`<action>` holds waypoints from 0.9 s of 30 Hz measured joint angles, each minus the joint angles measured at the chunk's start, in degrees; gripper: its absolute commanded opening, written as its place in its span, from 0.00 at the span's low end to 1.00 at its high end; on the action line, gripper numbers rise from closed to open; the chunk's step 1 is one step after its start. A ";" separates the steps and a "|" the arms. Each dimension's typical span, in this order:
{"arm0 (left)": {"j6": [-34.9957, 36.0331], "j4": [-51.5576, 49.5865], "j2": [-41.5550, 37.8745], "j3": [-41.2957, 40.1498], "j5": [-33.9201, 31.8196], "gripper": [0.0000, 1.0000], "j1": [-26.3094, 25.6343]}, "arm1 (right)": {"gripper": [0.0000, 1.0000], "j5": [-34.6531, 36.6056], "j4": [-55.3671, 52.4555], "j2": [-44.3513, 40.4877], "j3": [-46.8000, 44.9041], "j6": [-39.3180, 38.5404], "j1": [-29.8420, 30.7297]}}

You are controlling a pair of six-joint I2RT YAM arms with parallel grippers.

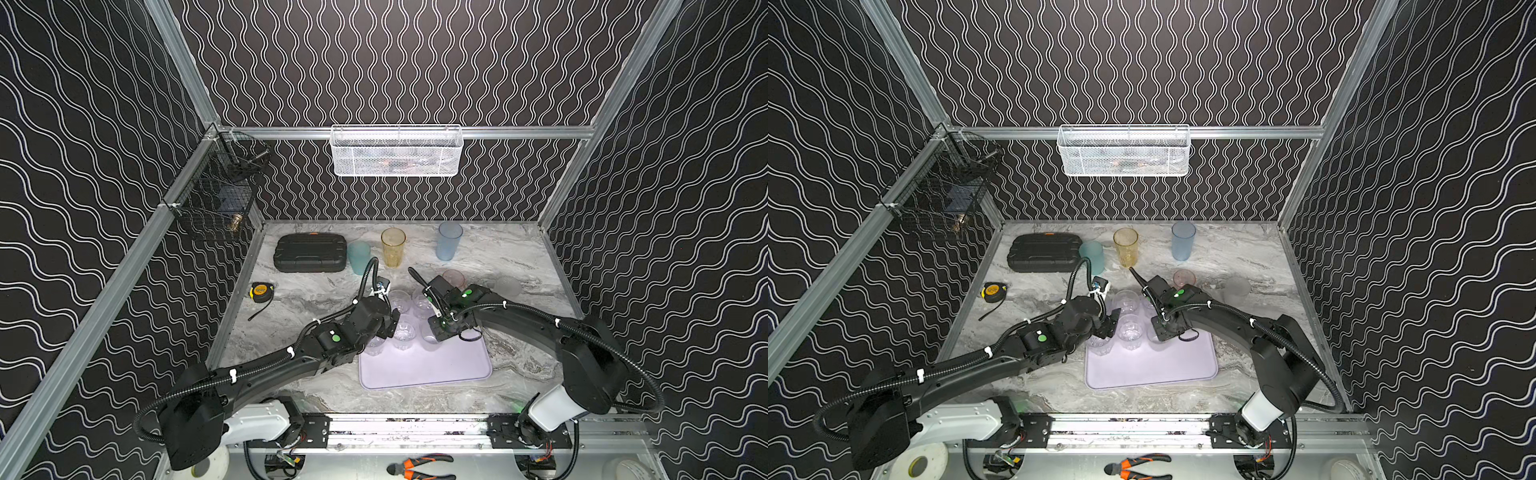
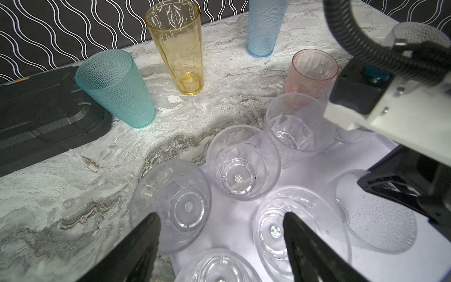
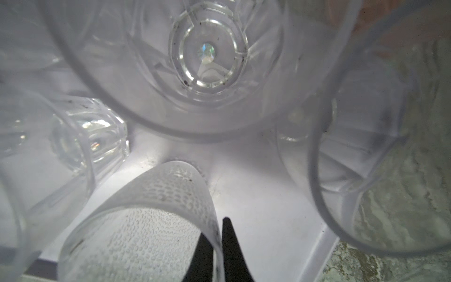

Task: Place the glasses into the tray
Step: Place the glass on the tray.

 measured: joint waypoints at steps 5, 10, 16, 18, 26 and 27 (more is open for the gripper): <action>0.00 0.26 0.00 -0.04 0.00 0.83 0.00 | 0.26 0.33 0.00 1.16 1.75 -0.26 0.02; 0.00 0.37 -0.07 -0.07 -0.22 0.83 0.00 | 0.35 0.11 -0.76 0.07 3.37 -0.26 0.07; 0.15 0.44 -0.07 -0.07 -0.48 0.84 0.00 | 0.40 0.20 -4.83 -3.39 7.98 -0.57 -0.57; 1.53 0.74 -0.07 -0.04 -1.09 0.85 0.00 | 0.42 0.61 -5.92 -5.31 9.60 -1.51 -2.45; 5.62 3.54 2.21 3.76 -1.55 0.85 0.00 | 0.49 0.81 -3.93 -10.99 10.29 -2.95 -22.14; 5.95 3.96 3.06 4.74 -0.83 0.85 0.00 | 0.51 0.70 -2.64 -11.32 9.64 -2.89 -24.28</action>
